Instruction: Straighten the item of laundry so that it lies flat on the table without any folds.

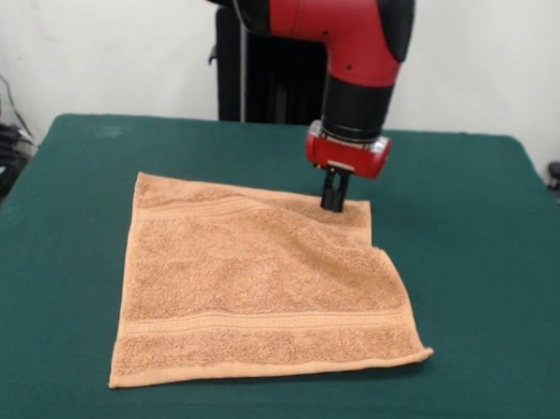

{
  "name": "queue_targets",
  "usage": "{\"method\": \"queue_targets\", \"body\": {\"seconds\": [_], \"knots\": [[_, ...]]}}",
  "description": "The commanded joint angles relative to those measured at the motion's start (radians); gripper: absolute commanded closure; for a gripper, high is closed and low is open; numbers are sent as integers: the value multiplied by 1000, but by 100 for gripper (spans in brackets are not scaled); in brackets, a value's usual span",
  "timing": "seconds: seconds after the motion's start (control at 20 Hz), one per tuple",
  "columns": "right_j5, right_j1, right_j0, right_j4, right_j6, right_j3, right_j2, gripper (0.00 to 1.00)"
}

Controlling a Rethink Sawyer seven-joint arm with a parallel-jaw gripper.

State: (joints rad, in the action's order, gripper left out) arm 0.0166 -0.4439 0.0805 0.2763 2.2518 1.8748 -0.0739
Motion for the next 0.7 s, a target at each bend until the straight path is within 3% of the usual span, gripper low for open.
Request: {"method": "queue_targets", "body": {"seconds": [0.05,0.7], "knots": [[-252,340,50,43,91,-135,47,100],[-304,340,96,132,83,-88,9,100]]}}
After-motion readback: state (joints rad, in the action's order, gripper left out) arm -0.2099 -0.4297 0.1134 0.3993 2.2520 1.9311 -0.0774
